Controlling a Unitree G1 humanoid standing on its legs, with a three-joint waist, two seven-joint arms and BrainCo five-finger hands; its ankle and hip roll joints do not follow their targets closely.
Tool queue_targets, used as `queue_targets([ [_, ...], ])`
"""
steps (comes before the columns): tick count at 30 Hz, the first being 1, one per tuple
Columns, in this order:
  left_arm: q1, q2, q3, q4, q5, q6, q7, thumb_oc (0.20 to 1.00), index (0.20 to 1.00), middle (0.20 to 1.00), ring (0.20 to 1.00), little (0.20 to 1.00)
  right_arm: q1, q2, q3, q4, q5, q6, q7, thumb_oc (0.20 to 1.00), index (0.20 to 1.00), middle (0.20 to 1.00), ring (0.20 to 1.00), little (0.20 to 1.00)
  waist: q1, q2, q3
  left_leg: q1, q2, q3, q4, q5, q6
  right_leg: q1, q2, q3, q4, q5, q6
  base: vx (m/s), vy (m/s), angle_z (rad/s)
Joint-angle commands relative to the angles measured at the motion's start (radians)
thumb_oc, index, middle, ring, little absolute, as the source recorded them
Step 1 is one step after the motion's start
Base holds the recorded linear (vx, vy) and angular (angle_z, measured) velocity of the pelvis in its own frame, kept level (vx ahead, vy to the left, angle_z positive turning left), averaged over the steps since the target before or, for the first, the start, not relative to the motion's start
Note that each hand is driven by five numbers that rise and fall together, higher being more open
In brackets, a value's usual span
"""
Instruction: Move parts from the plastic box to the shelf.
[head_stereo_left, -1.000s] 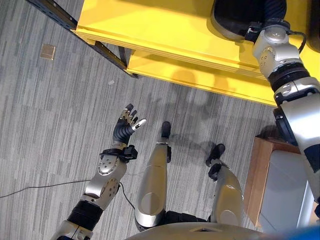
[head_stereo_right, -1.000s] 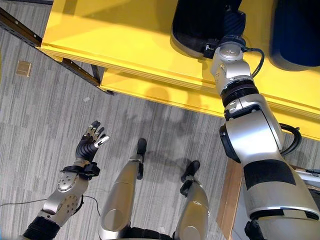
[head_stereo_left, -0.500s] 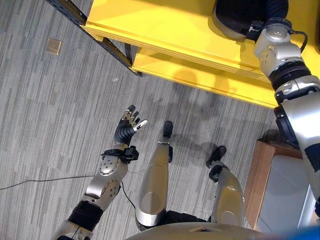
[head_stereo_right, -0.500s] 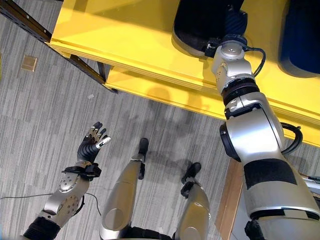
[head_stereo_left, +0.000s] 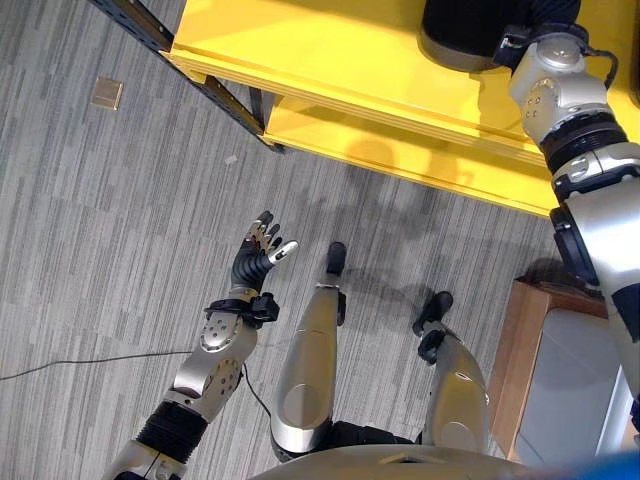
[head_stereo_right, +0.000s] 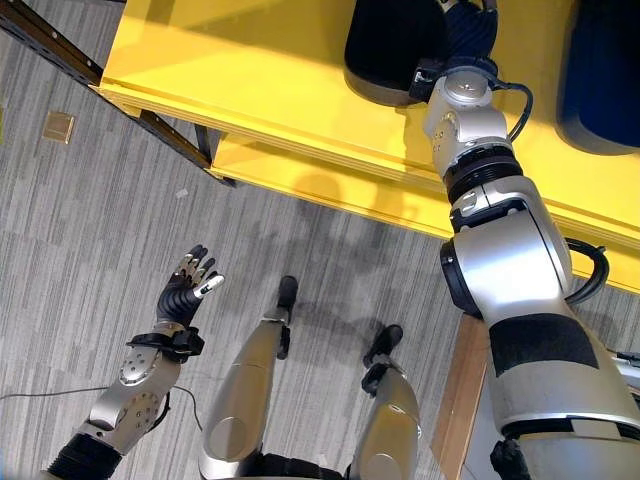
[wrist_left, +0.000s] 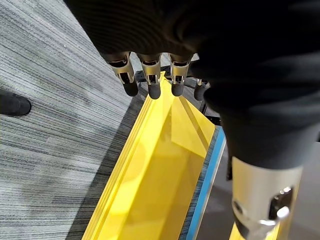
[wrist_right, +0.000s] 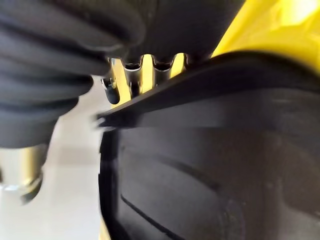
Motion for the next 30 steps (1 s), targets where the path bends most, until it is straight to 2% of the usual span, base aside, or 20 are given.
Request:
queue_targets([
  [1,0.015,0.045,-0.027,-0.049,-0.011,-0.058,-0.011,1.000,1.000,1.000,1.000,1.000,-0.079,-0.040,0.053,-0.077,-0.004,-0.076,0.004,1.000,1.000,1.000,1.000,1.000,0.009,0.014,-0.044,0.004,0.016,-0.023,0.032,-0.077,-0.039,0.029,-0.004,-0.010,0.069,-0.084,0.028,0.00,0.000,0.00],
  [16,0.012,0.048,-0.020,-0.030,-0.018,-0.052,-0.018,1.000,1.000,1.000,1.000,1.000,-0.057,-0.036,0.052,-0.288,-0.001,-0.120,-0.014,1.000,1.000,1.000,1.000,1.000,-0.019,0.004,-0.063,0.047,0.023,-0.017,0.022,-0.080,-0.046,0.063,0.001,0.000,0.060,-0.089,0.028,0.00,-0.002,-0.01],
  [21,0.013,0.053,-0.012,-0.031,-0.015,-0.049,-0.022,1.000,1.000,1.000,1.000,1.000,-0.043,-0.037,0.067,-0.382,-0.057,-0.116,-0.018,1.000,1.000,1.000,1.000,1.000,-0.029,-0.001,-0.078,0.069,0.027,-0.015,0.018,-0.080,-0.049,0.083,0.005,0.003,0.054,-0.091,0.028,0.00,0.000,-0.06],
  [30,0.034,0.056,0.000,-0.039,-0.006,-0.030,-0.031,1.000,1.000,1.000,1.000,1.000,0.060,-0.043,0.025,-0.593,-0.137,-0.113,-0.032,1.000,1.000,1.000,1.000,1.000,-0.053,0.001,-0.105,0.135,0.031,-0.011,-0.010,-0.075,-0.052,0.137,0.006,0.006,0.033,-0.091,0.025,0.00,-0.002,-0.03],
])
